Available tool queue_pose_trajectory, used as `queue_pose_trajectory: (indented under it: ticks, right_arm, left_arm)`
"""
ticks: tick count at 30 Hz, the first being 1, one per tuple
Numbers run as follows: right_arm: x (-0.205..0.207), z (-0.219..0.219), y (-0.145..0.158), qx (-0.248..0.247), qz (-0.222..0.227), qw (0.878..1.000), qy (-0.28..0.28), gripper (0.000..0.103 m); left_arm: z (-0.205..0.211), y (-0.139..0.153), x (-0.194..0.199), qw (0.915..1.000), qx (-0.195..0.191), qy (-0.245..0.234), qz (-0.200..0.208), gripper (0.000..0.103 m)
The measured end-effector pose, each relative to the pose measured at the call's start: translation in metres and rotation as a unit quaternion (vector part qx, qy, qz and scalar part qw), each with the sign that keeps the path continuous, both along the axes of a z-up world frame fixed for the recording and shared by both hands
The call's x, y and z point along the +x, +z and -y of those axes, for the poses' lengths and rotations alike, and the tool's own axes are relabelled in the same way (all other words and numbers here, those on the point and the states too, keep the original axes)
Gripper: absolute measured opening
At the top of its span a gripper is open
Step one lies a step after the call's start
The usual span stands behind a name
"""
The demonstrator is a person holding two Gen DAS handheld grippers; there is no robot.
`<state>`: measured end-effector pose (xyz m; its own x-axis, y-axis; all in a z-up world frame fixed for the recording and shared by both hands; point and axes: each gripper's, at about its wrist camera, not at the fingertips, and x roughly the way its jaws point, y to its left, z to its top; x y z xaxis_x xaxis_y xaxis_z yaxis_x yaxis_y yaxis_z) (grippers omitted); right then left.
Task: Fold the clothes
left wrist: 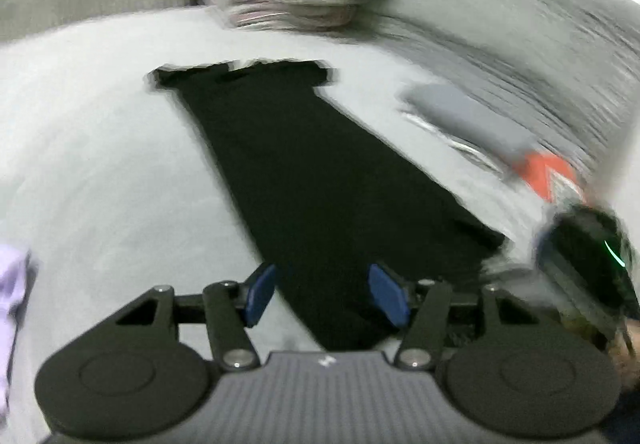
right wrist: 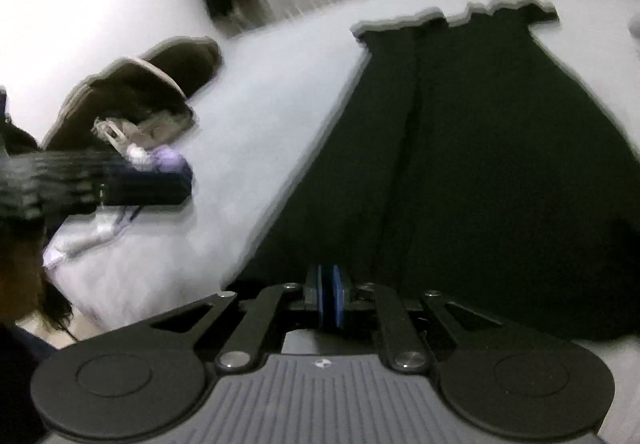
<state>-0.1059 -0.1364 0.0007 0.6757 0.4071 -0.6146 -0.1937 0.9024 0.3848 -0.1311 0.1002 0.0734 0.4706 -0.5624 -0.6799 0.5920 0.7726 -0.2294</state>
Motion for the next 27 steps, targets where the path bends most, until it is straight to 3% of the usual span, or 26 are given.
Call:
queue_pose_trajectory:
  ticks: [4,7,10,13,16,17,20,24,27]
  right_arm:
    - [-0.021,0.015,0.012,0.012,-0.003,1.0,0.008,0.011]
    - [-0.035,0.039,0.03,0.033,0.016,0.998,-0.041,0.018]
    - [-0.043,0.072,0.041,0.048,0.03,0.99,-0.128,0.029]
    - [-0.045,0.102,0.039,0.023,0.022,0.979,-0.201,0.029]
    - [-0.042,0.114,0.02,-0.019,-0.029,0.976,-0.215,0.026]
    - [-0.043,0.116,0.013,-0.025,-0.046,0.975,-0.214,0.025]
    - [-0.055,0.124,0.022,-0.016,-0.033,0.973,-0.228,0.023]
    - [-0.069,0.15,0.03,0.029,-0.012,0.962,-0.271,0.027]
    - [-0.069,0.158,0.015,0.087,-0.035,0.958,-0.27,0.028]
  left_arm:
    - [0.024,-0.013,0.006,0.9981,0.048,0.036,0.013,0.053]
    - [0.04,-0.011,0.01,0.9981,0.048,0.029,0.024,0.054]
    - [0.059,-0.013,0.013,0.9978,0.053,0.024,0.031,0.056]
    - [0.079,-0.024,0.015,0.9968,0.07,0.027,0.028,0.073]
    - [0.092,-0.048,0.016,0.9937,0.108,0.025,-0.013,0.071]
    - [0.093,-0.051,0.014,0.9925,0.12,0.023,-0.009,0.071]
    - [0.088,-0.051,0.01,0.9902,0.138,0.019,-0.003,0.071]
    - [0.071,-0.048,0.011,0.9909,0.131,0.028,-0.018,0.069]
    - [0.072,-0.05,0.01,0.9904,0.135,0.026,-0.016,0.069]
